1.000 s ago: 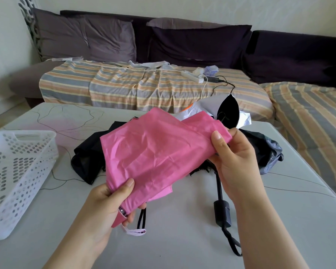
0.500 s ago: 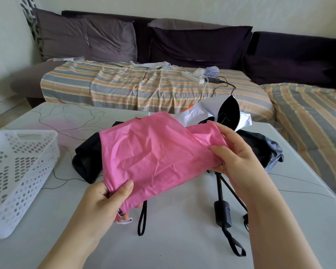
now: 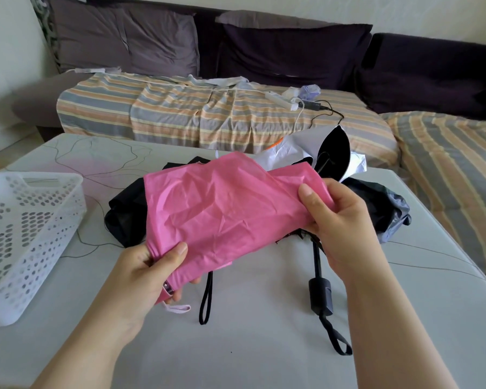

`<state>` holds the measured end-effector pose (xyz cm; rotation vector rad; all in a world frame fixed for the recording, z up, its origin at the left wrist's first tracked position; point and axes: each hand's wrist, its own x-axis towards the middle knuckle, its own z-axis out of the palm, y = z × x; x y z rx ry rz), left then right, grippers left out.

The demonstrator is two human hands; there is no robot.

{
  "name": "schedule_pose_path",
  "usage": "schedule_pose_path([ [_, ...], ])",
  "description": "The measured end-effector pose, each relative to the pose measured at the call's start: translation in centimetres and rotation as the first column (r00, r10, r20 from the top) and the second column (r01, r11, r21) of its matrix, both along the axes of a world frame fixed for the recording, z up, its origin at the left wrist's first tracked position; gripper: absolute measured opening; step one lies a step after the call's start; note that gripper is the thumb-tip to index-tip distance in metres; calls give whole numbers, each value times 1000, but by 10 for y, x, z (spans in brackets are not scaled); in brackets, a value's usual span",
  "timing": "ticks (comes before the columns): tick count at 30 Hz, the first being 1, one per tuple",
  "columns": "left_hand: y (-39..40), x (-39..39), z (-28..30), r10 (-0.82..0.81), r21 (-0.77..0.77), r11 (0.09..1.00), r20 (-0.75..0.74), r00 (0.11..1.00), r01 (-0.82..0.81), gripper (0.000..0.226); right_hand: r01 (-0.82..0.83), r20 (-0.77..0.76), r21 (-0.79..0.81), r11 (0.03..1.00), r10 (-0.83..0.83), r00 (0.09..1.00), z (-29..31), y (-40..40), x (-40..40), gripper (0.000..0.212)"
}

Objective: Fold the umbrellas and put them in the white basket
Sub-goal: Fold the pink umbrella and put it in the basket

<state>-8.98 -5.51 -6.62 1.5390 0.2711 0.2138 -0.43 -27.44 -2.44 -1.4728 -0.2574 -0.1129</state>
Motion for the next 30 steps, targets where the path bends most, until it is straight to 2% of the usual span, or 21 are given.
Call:
schedule_pose_path([
  [4,1,0,0,12,-26,1000,21,1000,-11,30,-2,16,126,992,0,1000,1,5,-3,11],
  [8,-2,-4,-1,41,69,997,65,997,-46,31,149,-23,3,989,-149,989,-1,9,1,22],
  [10,-1,-6,-1,54,114,991,80,995,-63,33,186,-72,-55,981,-190,979,-3,7,4,16],
  [11,0,-7,-2,52,151,986,88,995,-65,37,174,-104,-68,982,-180,978,-3,5,6,10],
  [13,2,-8,-2,49,209,975,95,994,-68,42,122,-143,-96,988,-135,980,-2,2,6,15],
  [19,3,-6,-2,94,210,972,84,992,-110,37,36,-134,-14,999,-37,990,1,1,2,28],
  [25,6,-10,0,42,306,949,108,993,-73,38,-36,-167,-104,994,18,986,0,-6,4,41],
  [30,10,-15,2,36,369,926,116,993,-76,41,-120,-216,-106,987,95,972,1,-11,3,43],
])
